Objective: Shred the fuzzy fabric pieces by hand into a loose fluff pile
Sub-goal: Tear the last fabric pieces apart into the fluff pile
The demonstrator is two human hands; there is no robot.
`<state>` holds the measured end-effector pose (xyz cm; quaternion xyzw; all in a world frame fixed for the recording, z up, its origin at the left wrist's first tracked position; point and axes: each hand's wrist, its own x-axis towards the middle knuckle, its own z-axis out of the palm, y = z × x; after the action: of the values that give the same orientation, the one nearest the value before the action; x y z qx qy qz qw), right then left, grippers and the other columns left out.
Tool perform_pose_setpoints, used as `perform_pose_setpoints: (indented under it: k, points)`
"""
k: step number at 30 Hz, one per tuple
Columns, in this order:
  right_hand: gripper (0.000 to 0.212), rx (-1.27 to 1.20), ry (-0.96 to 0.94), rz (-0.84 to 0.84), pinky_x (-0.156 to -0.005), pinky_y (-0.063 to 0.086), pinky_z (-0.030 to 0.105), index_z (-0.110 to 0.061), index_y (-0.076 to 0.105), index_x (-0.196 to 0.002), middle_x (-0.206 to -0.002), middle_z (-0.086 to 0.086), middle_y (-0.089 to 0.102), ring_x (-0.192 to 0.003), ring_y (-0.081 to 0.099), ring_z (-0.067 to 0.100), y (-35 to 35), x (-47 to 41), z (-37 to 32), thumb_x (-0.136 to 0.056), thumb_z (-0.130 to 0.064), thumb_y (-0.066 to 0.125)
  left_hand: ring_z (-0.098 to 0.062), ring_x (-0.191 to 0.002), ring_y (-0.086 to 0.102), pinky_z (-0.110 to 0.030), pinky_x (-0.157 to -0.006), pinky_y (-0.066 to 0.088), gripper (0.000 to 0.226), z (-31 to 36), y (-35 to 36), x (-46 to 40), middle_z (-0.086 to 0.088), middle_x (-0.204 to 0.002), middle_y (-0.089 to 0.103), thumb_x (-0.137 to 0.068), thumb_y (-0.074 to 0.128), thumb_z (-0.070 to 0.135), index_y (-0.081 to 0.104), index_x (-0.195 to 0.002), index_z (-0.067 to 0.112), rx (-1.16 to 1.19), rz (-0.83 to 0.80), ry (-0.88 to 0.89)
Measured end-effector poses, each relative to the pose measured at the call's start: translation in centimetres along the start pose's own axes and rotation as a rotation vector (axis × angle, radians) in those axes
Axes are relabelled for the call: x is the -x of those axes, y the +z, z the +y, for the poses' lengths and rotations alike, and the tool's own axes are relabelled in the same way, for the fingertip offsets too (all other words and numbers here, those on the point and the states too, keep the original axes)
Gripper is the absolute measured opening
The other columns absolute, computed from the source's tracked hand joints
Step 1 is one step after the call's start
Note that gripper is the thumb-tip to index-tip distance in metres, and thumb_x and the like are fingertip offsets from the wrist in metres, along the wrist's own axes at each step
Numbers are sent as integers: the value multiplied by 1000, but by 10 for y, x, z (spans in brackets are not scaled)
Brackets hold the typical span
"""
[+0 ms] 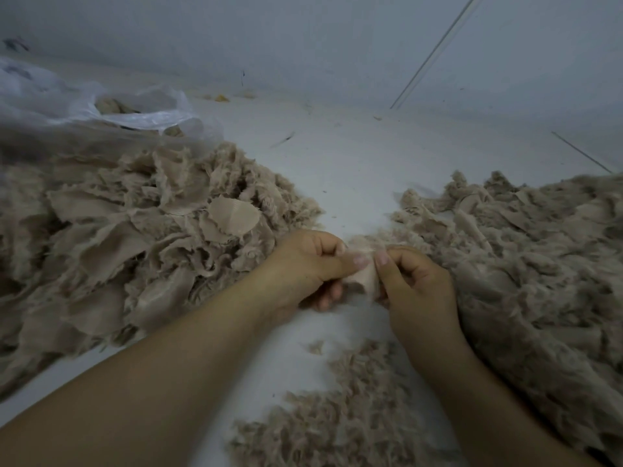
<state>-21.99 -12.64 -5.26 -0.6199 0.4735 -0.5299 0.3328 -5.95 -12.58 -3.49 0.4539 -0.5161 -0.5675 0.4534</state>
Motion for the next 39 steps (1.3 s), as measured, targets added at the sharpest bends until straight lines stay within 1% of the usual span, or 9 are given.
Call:
perform_pose_setpoints:
  k: [5,8,11,17,21,26,31,35,39]
  points:
    - [27,35,-5,21,-64,44,31,-10,66,-72,-68,2,61,-64,54,15,1,1,1,-98,-16,58,-15,-31,45,-19,-36,36,24,8,-13,6,-10,-47,57,-79,70,24,59,-63,9,-99,-300,-84]
    - [29,-97,86,72,-61,47,34,-13,62,-74,-56,-5,56,-56,53,13,1,2,0,-101,-16,51,-22,-39,49,-24,-47,41,22,6,-6,-2,-13,-54,60,-89,62,12,59,-69,3,153,48,151]
    - [24,-156,128,100,-59,49,34,-18,60,-85,-55,-9,53,-52,53,10,3,2,-3,-104,-19,45,-25,-75,68,-36,-59,58,23,7,-3,-13,-16,-107,64,-95,54,-2,50,-117,1,413,407,385]
    - [17,-155,93,100,-50,40,18,-20,55,-89,-72,2,51,-54,47,7,5,1,-4,-103,-14,46,-14,-129,46,-39,-106,41,58,-24,15,-21,3,-142,49,-93,58,22,34,-146,27,-793,43,381]
    - [17,-145,98,82,-50,43,17,-23,56,-91,-79,0,56,-57,51,5,5,1,-4,-102,-13,48,-17,-104,47,-30,-80,36,41,-24,19,-22,2,-114,59,-94,47,29,46,-135,27,-1098,-9,531]
    - [23,-59,233,41,-54,48,18,-21,58,-122,-98,4,67,-69,66,14,4,-2,-1,-102,-15,48,-15,-86,45,-26,-69,36,27,-18,17,-14,4,-83,57,-86,53,7,63,-109,17,-928,147,508]
    - [33,2,273,23,-56,52,19,-15,56,-130,-104,-4,65,-82,69,20,3,-2,3,-97,-11,57,-23,-95,46,-36,-77,32,18,-16,16,-15,1,-92,56,-85,57,24,54,-102,17,-1154,304,316]
    - [33,90,192,23,-63,58,39,-34,56,-109,-78,3,69,-68,68,20,3,-1,5,-88,-11,68,-21,-86,53,-36,-78,42,10,-14,14,-16,9,-74,53,-84,63,10,60,-82,19,-874,291,341]
    - [50,33,176,68,-46,50,27,-50,57,-87,-65,-7,65,-50,57,13,3,0,6,-88,-1,57,-10,-58,44,-27,-59,39,24,-10,9,-16,4,-61,48,-84,65,-3,57,-70,14,-430,425,306]
